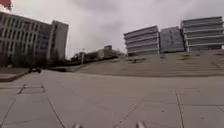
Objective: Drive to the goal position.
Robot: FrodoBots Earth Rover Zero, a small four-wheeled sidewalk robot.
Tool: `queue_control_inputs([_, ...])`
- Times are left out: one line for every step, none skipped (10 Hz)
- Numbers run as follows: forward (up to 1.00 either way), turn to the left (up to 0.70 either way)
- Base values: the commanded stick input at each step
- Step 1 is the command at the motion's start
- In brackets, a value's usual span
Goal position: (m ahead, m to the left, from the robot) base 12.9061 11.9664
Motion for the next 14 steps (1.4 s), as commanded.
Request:
queue_control_inputs([0.85,0.0])
queue_control_inputs([0.85,0.0])
queue_control_inputs([0.85,0.0])
queue_control_inputs([0.85,0.0])
queue_control_inputs([0.85,0.0])
queue_control_inputs([0.85,0.0])
queue_control_inputs([0.85,0.0])
queue_control_inputs([0.85,0.0])
queue_control_inputs([0.85,0.0])
queue_control_inputs([0.85,0.03])
queue_control_inputs([0.85,0.13])
queue_control_inputs([0.85,0.33])
queue_control_inputs([0.85,0.34])
queue_control_inputs([0.85,0.16])
